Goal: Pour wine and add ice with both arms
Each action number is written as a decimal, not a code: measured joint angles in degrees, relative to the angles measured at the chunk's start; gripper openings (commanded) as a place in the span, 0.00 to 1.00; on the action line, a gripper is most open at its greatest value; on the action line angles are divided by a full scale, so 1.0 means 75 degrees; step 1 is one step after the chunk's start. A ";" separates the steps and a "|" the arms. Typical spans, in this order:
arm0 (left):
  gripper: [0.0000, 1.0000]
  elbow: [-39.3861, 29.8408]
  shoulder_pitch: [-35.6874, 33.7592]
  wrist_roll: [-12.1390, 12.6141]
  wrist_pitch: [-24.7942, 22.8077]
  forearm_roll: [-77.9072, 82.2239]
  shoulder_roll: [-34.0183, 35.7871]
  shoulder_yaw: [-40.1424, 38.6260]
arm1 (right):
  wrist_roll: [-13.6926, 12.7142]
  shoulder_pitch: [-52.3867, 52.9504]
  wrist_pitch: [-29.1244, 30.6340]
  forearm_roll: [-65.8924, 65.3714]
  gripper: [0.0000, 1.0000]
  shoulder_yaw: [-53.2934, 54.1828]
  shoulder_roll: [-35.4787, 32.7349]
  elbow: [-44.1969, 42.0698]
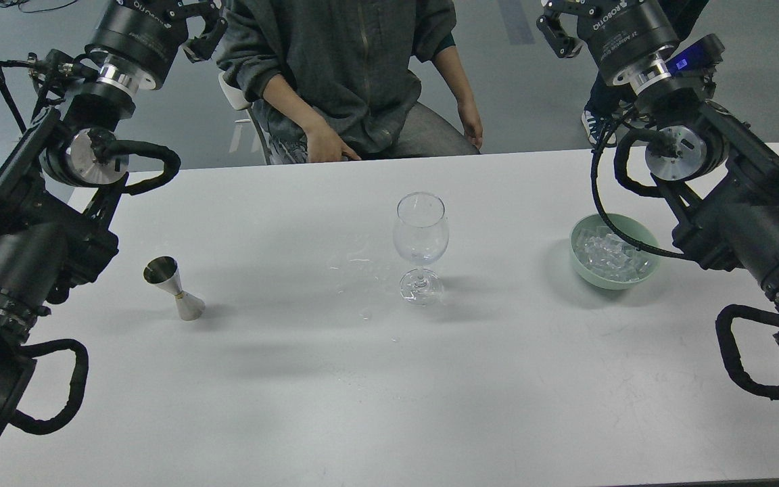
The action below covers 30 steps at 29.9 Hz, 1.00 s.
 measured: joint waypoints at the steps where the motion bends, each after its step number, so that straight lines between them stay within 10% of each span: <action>1: 0.99 0.0000 0.0001 -0.0022 0.0002 0.0005 0.0006 0.0000 | -0.0001 0.0015 -0.0023 -0.0004 1.00 -0.0037 0.0005 -0.0007; 30: 0.99 0.0306 -0.0007 -0.0128 0.0054 0.0066 0.0015 0.0225 | 0.0181 0.0209 -0.0070 -0.0011 1.00 -0.0312 -0.0036 -0.0148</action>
